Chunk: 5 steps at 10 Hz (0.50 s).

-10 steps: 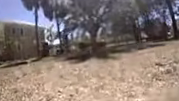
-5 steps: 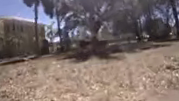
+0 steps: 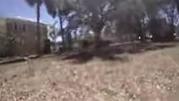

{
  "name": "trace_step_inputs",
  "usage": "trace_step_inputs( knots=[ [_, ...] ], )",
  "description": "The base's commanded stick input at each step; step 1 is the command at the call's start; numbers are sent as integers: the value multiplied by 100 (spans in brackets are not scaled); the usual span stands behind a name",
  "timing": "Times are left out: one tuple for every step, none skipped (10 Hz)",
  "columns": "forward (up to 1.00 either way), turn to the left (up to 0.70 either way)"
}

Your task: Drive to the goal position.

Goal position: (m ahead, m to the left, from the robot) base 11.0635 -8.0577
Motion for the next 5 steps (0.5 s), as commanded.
trace_step_inputs(
  knots=[
    [70,-35],
    [70,-35],
    [70,-35],
    [70,-35],
    [70,-35]
  ],
)
